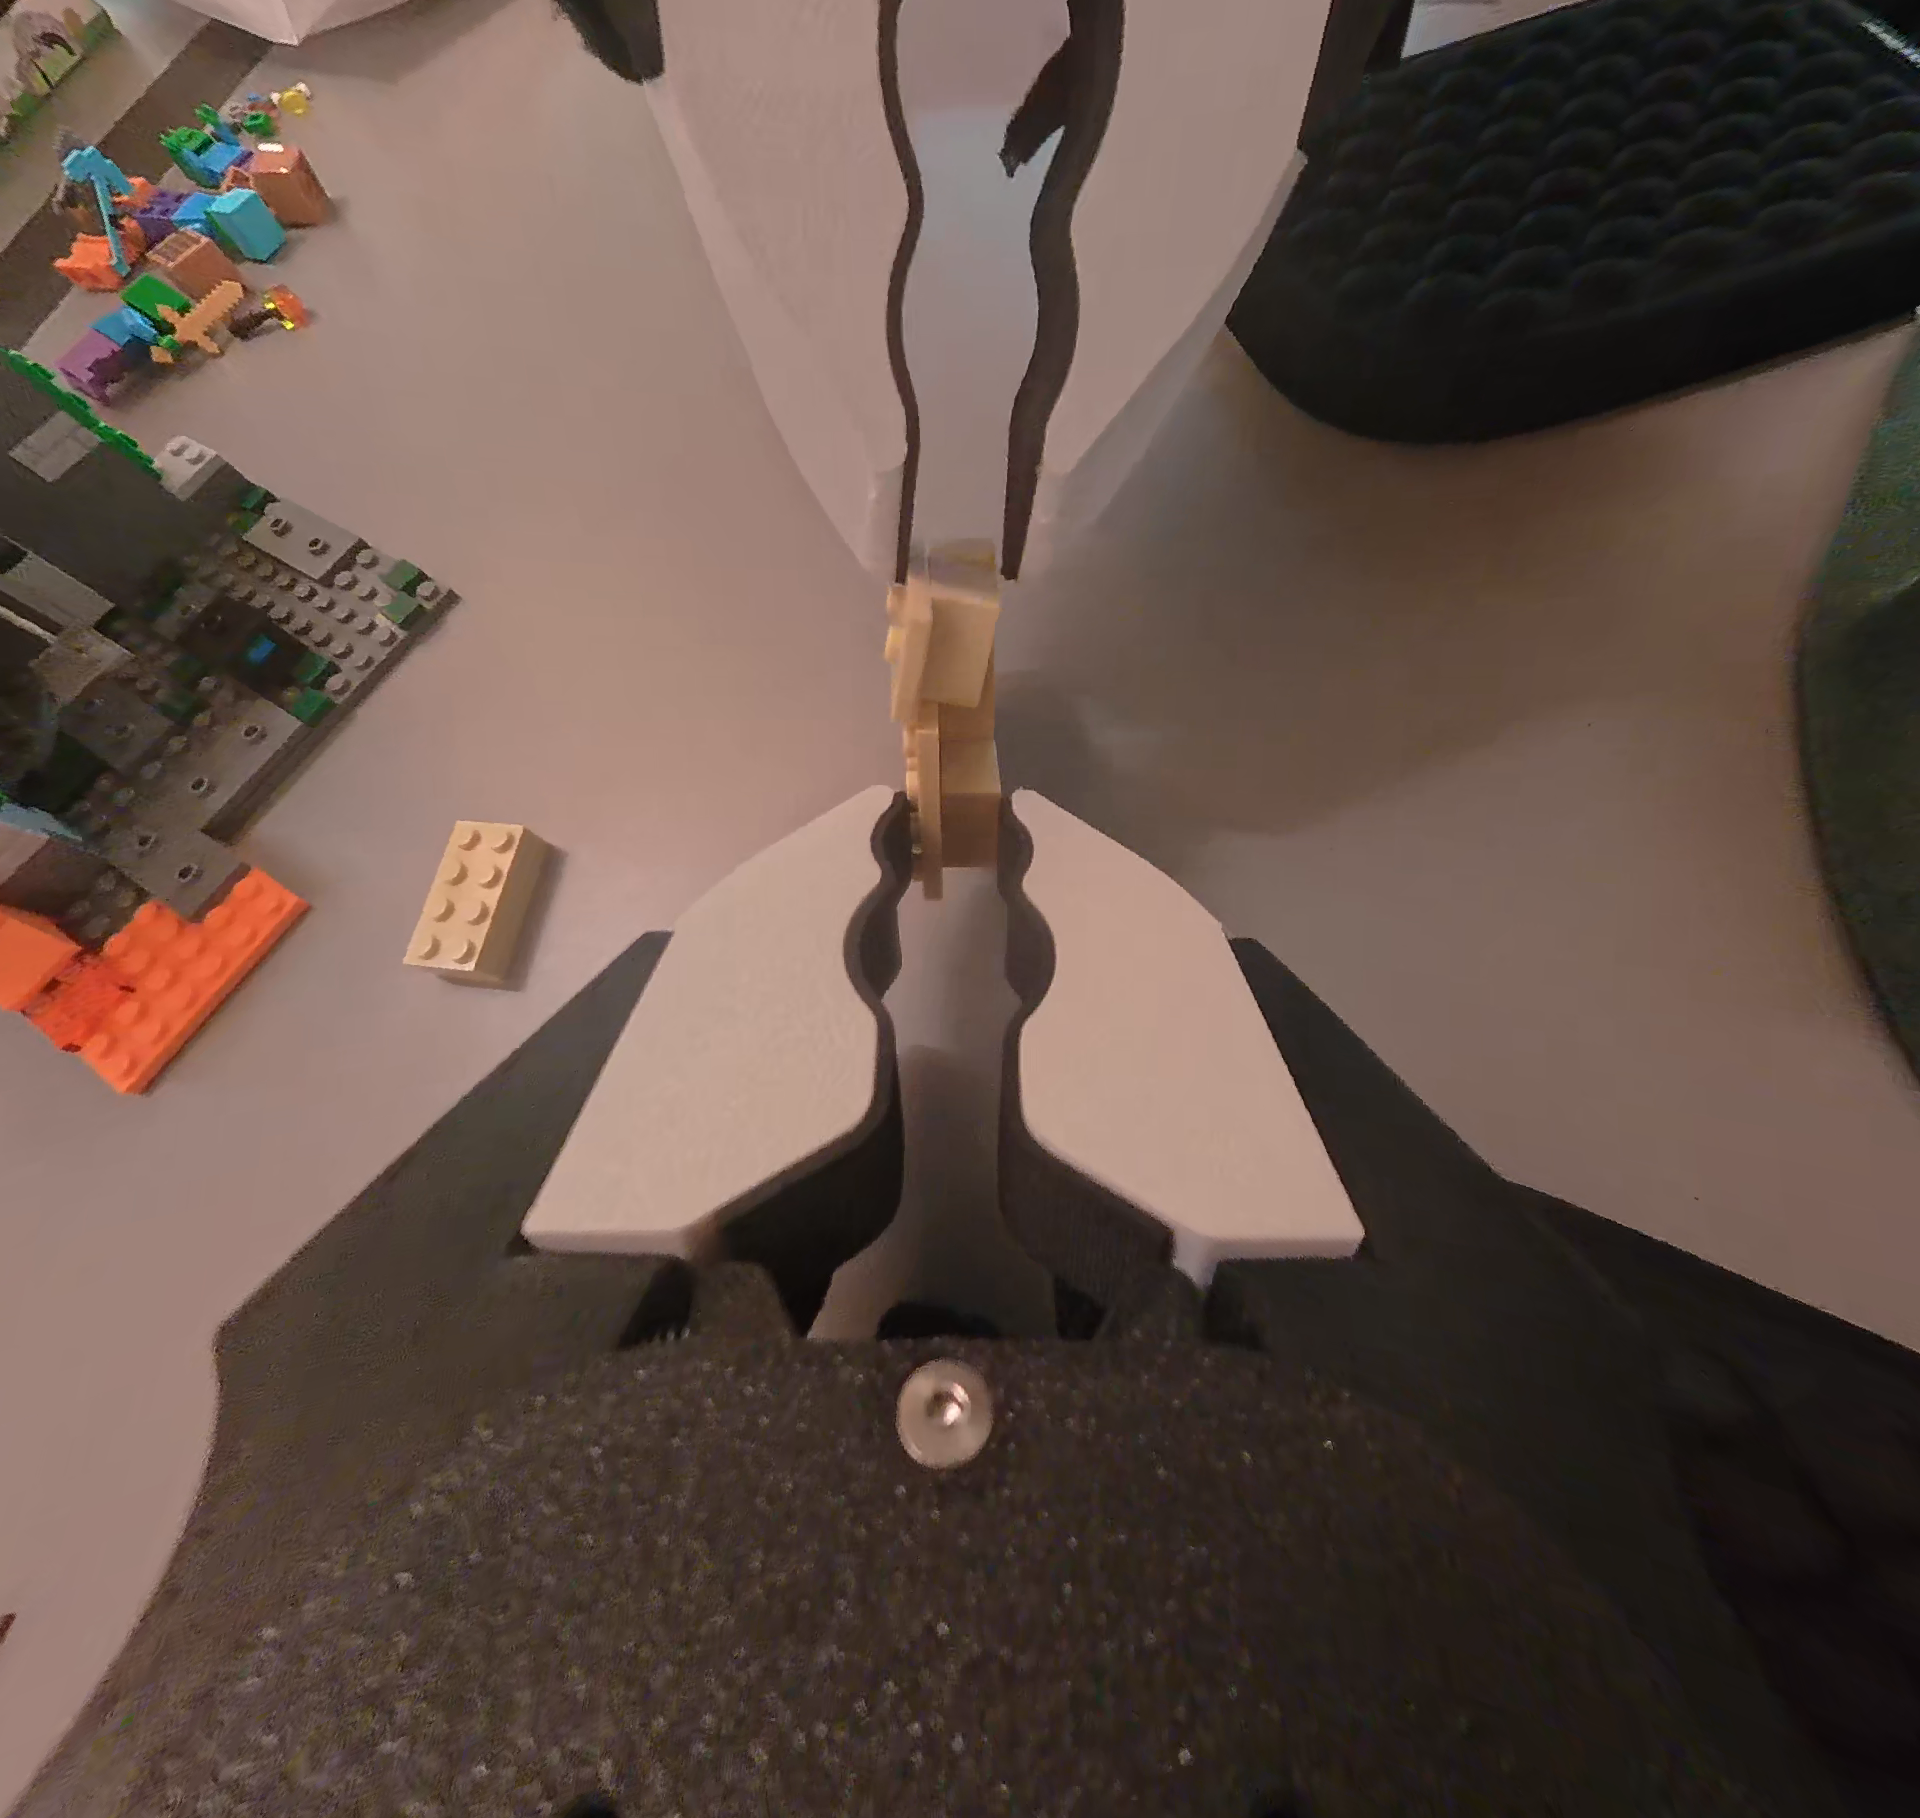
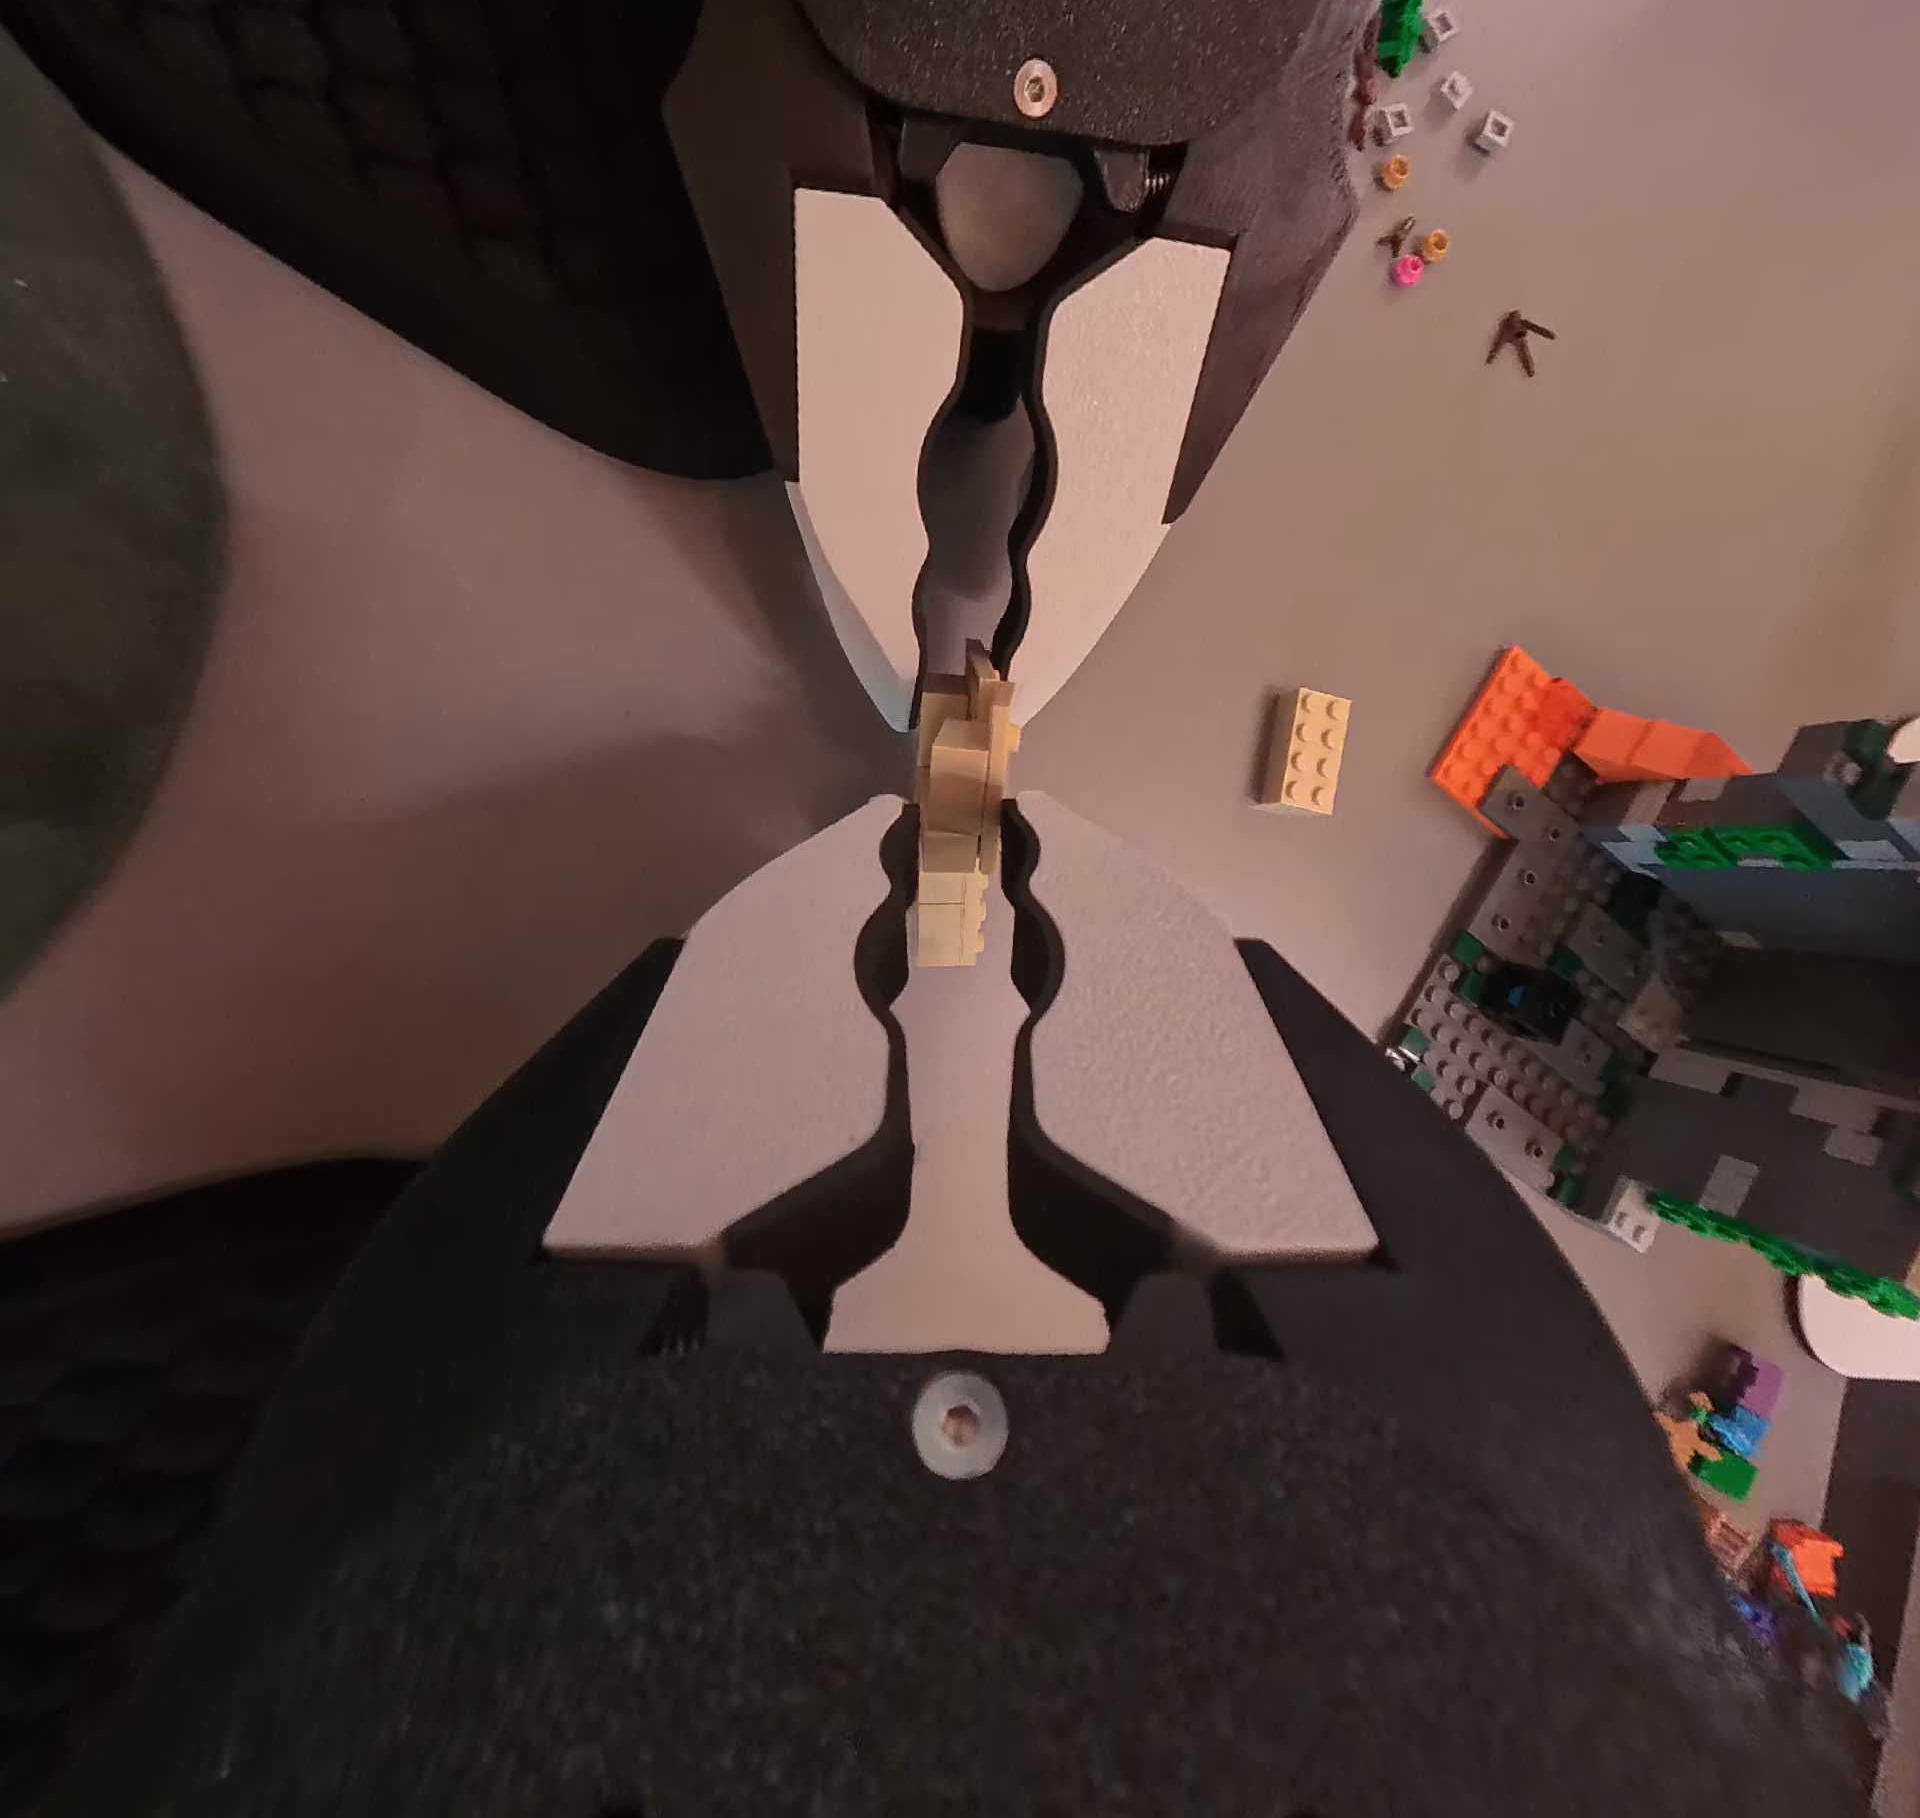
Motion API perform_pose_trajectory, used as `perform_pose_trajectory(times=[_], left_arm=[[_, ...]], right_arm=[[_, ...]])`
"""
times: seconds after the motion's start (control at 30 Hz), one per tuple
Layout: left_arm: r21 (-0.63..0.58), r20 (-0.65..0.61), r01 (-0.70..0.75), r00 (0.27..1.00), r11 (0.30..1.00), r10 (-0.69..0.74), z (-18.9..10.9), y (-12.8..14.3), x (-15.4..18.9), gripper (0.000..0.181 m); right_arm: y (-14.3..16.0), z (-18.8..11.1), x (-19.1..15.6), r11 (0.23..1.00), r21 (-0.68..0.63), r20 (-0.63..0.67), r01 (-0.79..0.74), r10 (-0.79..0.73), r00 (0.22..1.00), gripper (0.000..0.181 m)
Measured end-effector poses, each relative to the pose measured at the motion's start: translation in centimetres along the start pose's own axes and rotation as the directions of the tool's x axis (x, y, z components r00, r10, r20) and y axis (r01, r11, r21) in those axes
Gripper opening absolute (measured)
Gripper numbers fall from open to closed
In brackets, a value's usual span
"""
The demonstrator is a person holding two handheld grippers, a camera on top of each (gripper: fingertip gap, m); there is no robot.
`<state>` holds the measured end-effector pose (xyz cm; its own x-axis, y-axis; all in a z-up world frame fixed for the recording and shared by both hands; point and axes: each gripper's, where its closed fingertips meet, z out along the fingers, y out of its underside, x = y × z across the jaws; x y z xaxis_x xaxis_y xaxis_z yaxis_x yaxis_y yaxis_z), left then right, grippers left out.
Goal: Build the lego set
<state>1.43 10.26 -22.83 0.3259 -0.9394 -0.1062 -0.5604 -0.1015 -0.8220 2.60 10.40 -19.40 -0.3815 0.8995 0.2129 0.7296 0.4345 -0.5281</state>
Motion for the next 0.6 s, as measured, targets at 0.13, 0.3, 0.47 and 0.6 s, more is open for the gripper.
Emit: perform_pose_trajectory(times=[0.13,0.3,0.47,0.6], left_arm=[[-0.003,0.000,-0.023,1.000,1.000,0.023,0.03,0.04,0.16,0.015],[-0.004,0.003,-0.048,0.999,0.999,0.048,0.05,0.02,0.28,0.015],[0.000,0.005,-0.071,0.997,0.997,0.071,0.12,-0.03,0.43,0.015],[0.001,0.005,-0.079,0.997,0.997,0.079,0.16,0.00,0.48,0.015]], right_arm=[[0.00,0.02,-0.36,1.000,0.005,0.051,0.006,-0.006,0.999,0.018],[0.10,0.20,-0.65,0.999,0.001,0.058,0.044,-0.044,0.997,0.019],[0.07,0.32,-0.83,0.998,0.019,0.048,0.060,-0.061,0.997,0.020],[0.08,0.63,-1.05,0.997,0.036,0.034,0.070,-0.072,0.997,0.023]])
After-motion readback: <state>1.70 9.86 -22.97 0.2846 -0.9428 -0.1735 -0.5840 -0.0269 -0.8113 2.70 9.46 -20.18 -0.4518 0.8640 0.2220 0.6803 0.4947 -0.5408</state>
